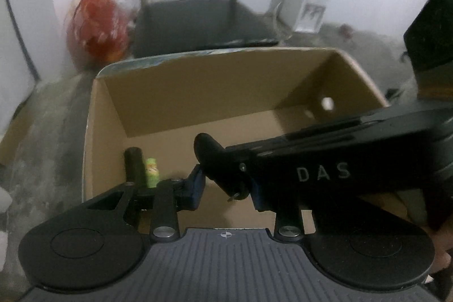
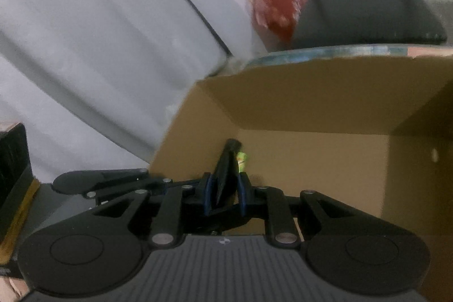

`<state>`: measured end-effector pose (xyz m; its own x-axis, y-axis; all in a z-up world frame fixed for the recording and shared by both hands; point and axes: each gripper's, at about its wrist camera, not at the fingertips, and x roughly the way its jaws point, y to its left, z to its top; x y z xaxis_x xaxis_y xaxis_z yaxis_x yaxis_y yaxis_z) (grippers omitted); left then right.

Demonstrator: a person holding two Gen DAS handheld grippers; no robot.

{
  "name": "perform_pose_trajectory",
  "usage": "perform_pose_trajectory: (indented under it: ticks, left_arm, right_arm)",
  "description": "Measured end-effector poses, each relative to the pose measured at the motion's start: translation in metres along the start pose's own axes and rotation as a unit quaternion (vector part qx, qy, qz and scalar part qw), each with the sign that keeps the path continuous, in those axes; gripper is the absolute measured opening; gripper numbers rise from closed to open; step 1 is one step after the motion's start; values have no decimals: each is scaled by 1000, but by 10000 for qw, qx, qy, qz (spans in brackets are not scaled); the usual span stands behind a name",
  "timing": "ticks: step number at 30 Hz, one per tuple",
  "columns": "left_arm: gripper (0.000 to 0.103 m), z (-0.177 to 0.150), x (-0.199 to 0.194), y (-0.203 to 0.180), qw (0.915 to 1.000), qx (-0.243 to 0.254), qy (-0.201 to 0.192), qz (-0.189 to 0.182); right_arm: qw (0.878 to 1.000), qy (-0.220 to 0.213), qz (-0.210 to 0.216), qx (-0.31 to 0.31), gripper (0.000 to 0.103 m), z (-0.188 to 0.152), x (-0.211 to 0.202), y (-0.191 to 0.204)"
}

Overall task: Organize rigid objects
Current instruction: 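Carry the black oval case into the box and open the right gripper, then withdraw the right gripper from the box back over the table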

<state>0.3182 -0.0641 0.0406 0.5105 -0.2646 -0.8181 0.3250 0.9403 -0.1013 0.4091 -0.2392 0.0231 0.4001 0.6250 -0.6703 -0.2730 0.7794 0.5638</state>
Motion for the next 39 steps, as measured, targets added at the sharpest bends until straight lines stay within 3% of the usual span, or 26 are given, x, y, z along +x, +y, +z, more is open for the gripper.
perform_pose_trajectory:
  ticks: [5,8,16,20,22,28,31,33,39]
  left_arm:
    - [33,11,13,8,9991,-115,123,391]
    - [34,9,7,15,9991,-336,73,261]
    - [38,-1,-36,4,9985,-296,-436,130]
    - [44,-24,-83,-6,9961,-182,-857,-46]
    - [52,-41,-111,-8,9931,-134,-1157,-142]
    - [62,-114,-166,-15,9792,-15,-1985,-415]
    - [66,-158,-167,-12,9705,-124,-2359,-493]
    - [66,-183,-159,-10,9682,-223,-2441,-503]
    - [66,-225,-121,-26,9744,-18,-2245,145]
  right_arm:
    - [9994,214,-66,259,22,22,29,-13]
    - [9991,205,-249,277,22,28,31,-16]
    - [9989,-417,-127,151,22,7,-39,-10]
    - [9959,-899,90,-22,22,-20,-97,3]
    - [9924,-1197,205,-208,22,-46,-131,11]
    - [9763,-1938,293,-919,24,-137,-204,38]
    - [9629,-2368,24,-1292,29,-180,-217,47]
    - [9588,-2467,-93,-1408,39,-202,-212,49]
    - [9705,-2064,270,-1216,43,-231,-163,48]
